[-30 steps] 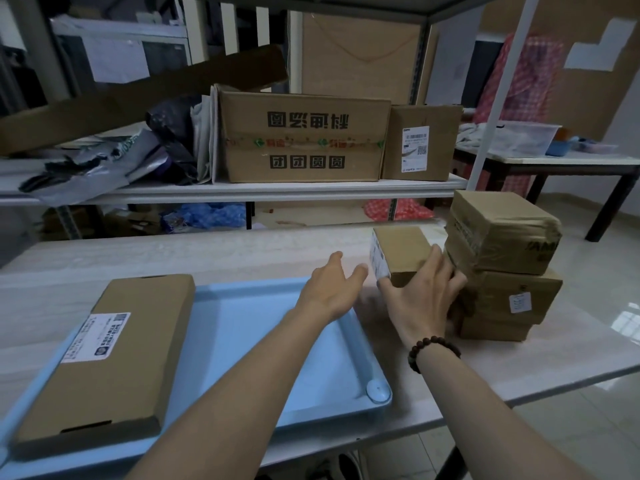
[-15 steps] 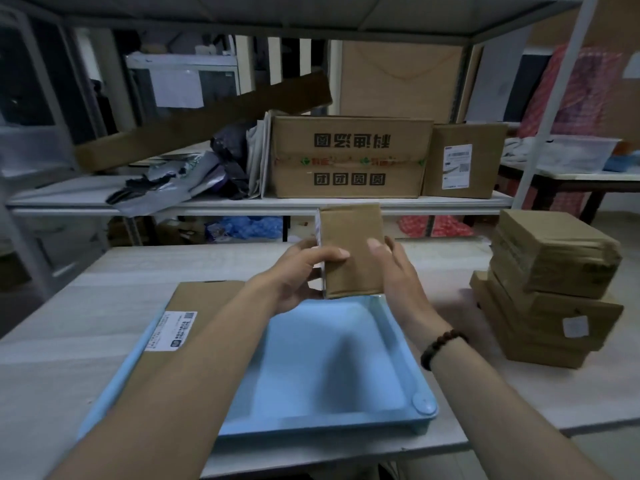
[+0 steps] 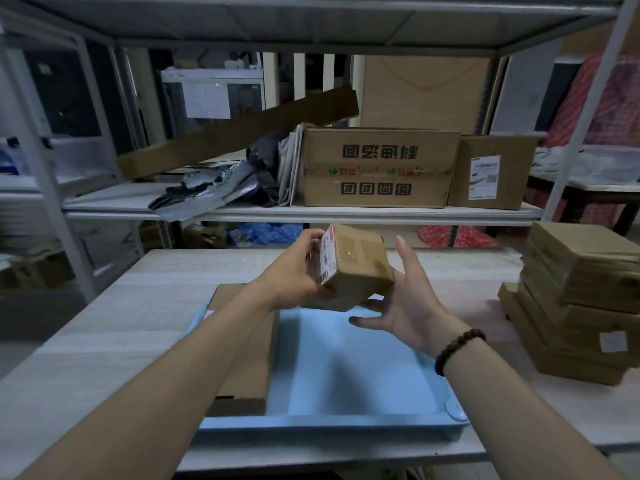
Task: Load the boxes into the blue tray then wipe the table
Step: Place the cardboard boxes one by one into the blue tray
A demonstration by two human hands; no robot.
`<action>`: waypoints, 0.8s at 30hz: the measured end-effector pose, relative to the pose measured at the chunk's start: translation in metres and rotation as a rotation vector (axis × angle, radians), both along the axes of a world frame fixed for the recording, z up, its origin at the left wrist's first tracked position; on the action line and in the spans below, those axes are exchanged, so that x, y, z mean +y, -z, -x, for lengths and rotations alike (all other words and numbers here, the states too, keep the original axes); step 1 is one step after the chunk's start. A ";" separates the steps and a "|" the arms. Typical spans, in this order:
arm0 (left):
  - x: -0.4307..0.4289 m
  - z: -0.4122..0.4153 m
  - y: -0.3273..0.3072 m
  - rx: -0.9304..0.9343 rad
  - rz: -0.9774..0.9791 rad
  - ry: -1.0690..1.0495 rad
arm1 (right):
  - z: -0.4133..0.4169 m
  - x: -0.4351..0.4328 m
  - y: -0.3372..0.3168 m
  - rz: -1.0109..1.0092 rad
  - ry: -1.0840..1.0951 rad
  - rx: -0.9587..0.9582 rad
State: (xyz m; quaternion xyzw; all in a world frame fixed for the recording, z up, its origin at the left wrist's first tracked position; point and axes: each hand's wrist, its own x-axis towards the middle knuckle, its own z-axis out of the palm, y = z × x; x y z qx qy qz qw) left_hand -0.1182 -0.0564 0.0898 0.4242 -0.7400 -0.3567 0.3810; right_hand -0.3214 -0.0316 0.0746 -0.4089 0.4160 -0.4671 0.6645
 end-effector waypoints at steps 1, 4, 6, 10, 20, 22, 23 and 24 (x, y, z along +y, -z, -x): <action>0.001 -0.002 0.002 -0.051 0.040 -0.008 | -0.003 0.000 -0.002 -0.022 0.003 0.027; 0.000 -0.006 0.010 -0.147 0.107 -0.079 | -0.011 0.002 -0.007 -0.044 0.024 0.087; 0.001 -0.006 0.015 -0.193 0.120 -0.100 | -0.012 0.005 -0.009 -0.065 -0.020 0.134; 0.005 -0.008 0.024 -0.236 0.145 -0.090 | -0.012 0.010 -0.015 -0.174 -0.041 0.183; 0.000 -0.008 0.030 -0.087 -0.009 -0.095 | -0.011 0.007 -0.012 -0.217 0.035 0.041; 0.005 -0.005 0.022 0.071 -0.271 -0.180 | -0.011 0.006 -0.012 -0.183 0.053 0.024; 0.009 -0.004 0.018 0.153 -0.417 -0.204 | -0.010 0.005 -0.012 -0.153 0.063 0.006; 0.010 -0.005 0.015 0.229 -0.537 -0.191 | -0.009 0.005 -0.011 -0.118 0.072 0.003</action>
